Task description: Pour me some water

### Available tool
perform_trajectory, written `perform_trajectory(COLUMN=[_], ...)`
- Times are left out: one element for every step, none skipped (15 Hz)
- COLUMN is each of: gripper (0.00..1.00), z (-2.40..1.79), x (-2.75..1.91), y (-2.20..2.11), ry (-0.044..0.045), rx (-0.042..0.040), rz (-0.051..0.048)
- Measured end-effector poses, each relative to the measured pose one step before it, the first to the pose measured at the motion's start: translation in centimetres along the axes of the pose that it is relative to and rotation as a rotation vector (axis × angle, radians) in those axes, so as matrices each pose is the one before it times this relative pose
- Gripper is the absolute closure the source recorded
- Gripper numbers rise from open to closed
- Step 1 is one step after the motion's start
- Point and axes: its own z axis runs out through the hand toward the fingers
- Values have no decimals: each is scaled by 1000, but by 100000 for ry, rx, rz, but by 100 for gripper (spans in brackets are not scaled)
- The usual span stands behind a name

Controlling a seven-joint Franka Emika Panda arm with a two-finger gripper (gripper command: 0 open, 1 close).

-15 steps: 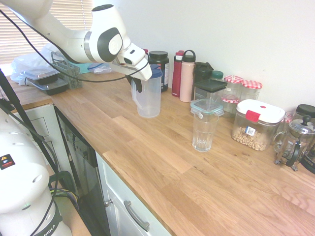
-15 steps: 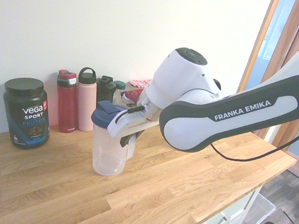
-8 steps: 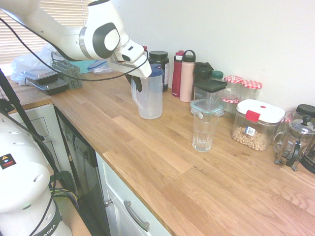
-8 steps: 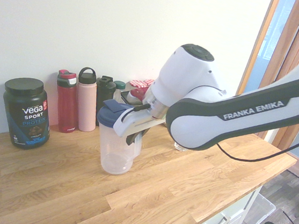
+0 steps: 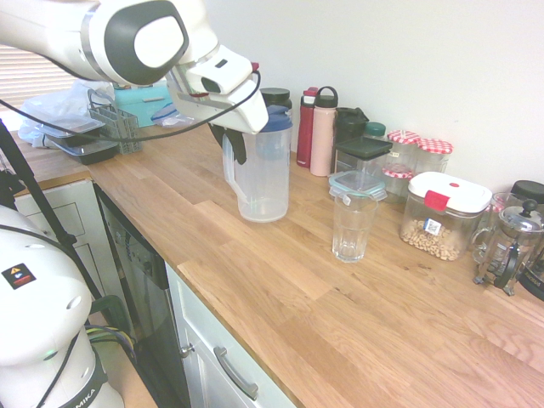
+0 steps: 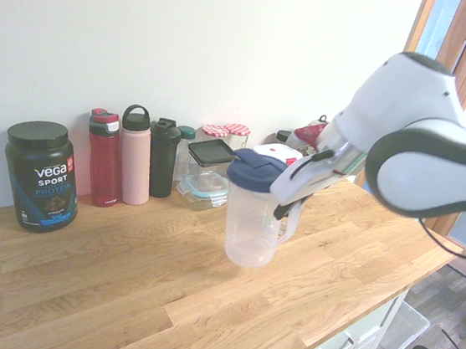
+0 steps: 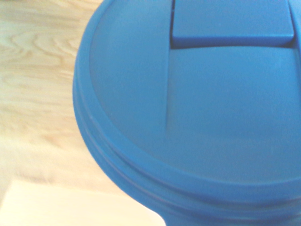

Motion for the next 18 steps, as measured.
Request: perform_trajectory(gripper=[100, 100, 100, 100, 100, 100, 100, 100, 100, 100, 100, 100, 100, 100, 100, 100, 100, 100], z=[-1338, -1142, -935, -686, -321, -62, 134, 435, 574, 681, 568, 60, -622, -831, -645, -393, -276, -134], x=[785, 589, 340, 177, 83, 282, 435, 510, 560, 677, 846, 996, 1331, 1469, 1330, 1151, 1086, 1076], y=[1944, 2007, 1933, 2134, 2051, 2013, 2073, 1972, 1666, 1316, 1170, 929, 687, 562, 293, -190, -688, -892], ry=[-2508, -2333, -2174, -2838, -3069, -1956, -484, -65, -303, -485, -602, -501, 44, 482, 220, -1027, -2998, -4285], rx=[1232, 1383, 588, -527, -1047, -1419, -2639, -3765, -4179, -3939, -3138, -1556, -567, -532, -630, -1097, -1813, -2743], rz=[-1609, -1278, -1457, -2315, -2591, -2397, -1661, -228, -143, -898, -1083, -465, 48, 13, -93, -498, -596, 906])
